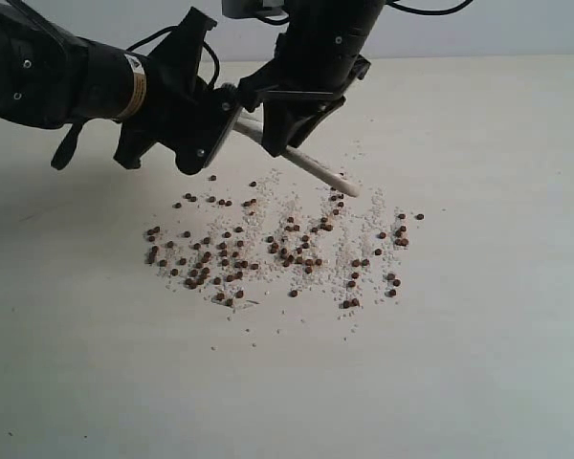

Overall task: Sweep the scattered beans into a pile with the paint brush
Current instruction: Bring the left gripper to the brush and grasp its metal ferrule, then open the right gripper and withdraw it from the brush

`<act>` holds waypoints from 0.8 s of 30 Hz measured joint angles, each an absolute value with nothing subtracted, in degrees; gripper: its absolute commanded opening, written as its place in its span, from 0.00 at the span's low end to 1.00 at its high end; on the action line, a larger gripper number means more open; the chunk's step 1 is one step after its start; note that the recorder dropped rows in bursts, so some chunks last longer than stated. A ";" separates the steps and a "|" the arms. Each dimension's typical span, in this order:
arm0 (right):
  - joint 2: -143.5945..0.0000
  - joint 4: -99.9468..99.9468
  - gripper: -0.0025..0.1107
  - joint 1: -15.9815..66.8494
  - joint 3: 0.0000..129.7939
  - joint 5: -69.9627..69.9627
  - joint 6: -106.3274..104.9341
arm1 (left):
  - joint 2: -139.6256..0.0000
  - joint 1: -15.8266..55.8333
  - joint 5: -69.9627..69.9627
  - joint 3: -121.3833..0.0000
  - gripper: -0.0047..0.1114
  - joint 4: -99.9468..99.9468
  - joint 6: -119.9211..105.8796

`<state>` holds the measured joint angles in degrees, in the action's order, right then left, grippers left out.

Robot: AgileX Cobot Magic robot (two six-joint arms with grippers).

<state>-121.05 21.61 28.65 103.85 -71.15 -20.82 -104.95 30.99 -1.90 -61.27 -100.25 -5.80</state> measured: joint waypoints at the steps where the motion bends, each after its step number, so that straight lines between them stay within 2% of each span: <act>1: -121.05 21.63 0.35 28.65 103.85 -71.15 -20.82 | -104.95 30.99 -2.03 -61.27 0.04 -100.25 -5.96; 4: -121.05 22.00 0.44 28.65 103.93 -70.64 -20.82 | -105.06 30.99 -2.94 -61.27 0.04 -100.25 -6.90; 7: -121.05 22.09 0.48 28.65 103.97 -70.51 -20.82 | -105.29 30.99 -3.05 -61.27 0.04 -100.37 -7.05; 14: -121.05 21.02 0.49 28.65 103.97 -70.40 -20.82 | -105.41 30.99 -4.09 -61.27 0.04 -100.37 -7.02; 24: -115.58 7.39 0.49 28.65 103.97 -70.28 -16.68 | -105.41 30.99 -9.65 -61.27 0.04 -97.53 -5.14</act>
<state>-115.58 7.39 28.65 103.97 -70.28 -16.68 -105.41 30.99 -9.65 -61.27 -97.53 -5.14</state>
